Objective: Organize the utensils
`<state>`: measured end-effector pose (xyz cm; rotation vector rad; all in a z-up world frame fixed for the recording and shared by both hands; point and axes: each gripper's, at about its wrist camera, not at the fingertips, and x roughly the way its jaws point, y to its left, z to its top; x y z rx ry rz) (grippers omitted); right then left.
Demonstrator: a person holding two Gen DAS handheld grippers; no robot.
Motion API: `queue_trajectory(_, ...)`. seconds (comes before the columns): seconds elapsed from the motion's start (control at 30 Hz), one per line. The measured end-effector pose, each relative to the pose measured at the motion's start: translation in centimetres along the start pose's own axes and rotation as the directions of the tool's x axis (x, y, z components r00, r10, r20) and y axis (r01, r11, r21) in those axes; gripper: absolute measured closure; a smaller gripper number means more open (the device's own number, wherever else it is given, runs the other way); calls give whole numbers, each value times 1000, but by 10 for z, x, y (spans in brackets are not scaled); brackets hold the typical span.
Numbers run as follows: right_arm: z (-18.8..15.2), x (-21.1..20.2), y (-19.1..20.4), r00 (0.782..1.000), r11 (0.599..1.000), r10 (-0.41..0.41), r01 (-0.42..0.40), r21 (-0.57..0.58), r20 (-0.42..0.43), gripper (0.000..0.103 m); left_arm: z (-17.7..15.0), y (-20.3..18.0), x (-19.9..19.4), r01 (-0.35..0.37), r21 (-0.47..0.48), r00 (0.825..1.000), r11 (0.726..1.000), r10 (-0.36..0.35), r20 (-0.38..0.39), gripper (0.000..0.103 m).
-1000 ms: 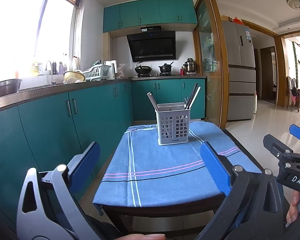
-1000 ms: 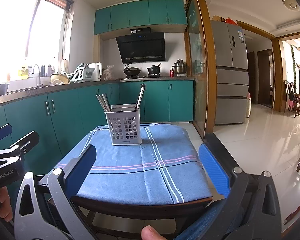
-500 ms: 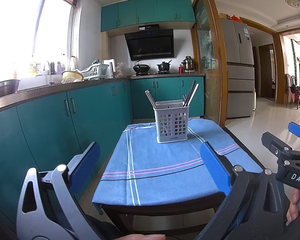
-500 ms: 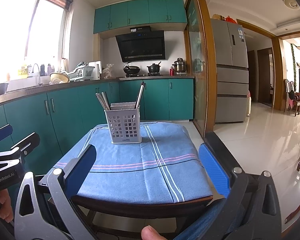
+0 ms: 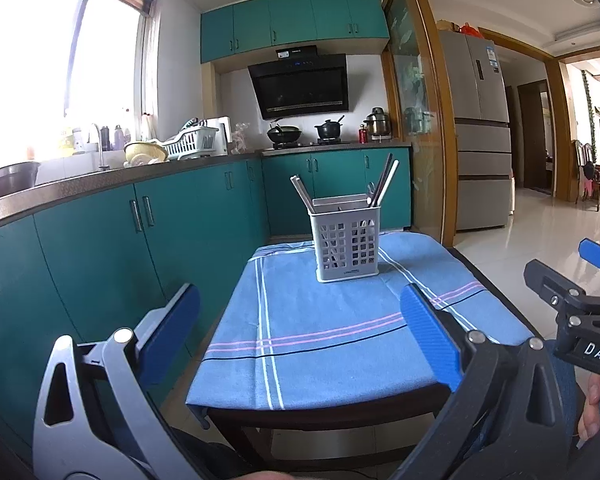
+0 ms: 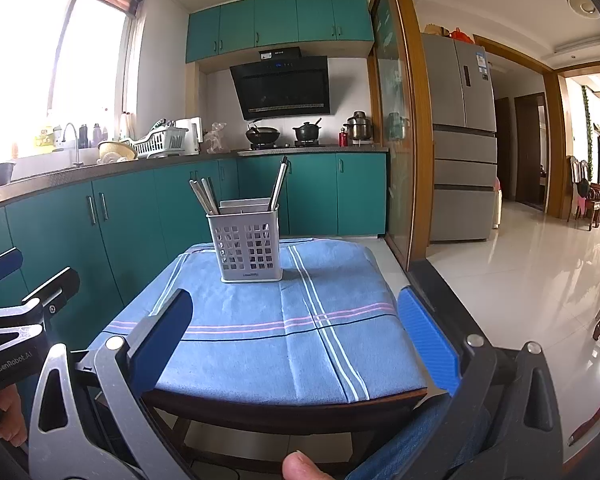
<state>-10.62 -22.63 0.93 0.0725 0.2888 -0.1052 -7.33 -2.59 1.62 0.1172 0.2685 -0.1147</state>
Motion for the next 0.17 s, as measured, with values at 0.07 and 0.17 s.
queue_trajectory(0.07,-1,2,-1,1000,1000,0,0,1,-5,3,-2,1,2,1,-5,1000,1000,-2,-5,4)
queue_trajectory(0.17,-2,6,-2,1000,1000,1,-1,5,-18,3,-4,2,11,4,-10,1000,1000,-4,-27,4)
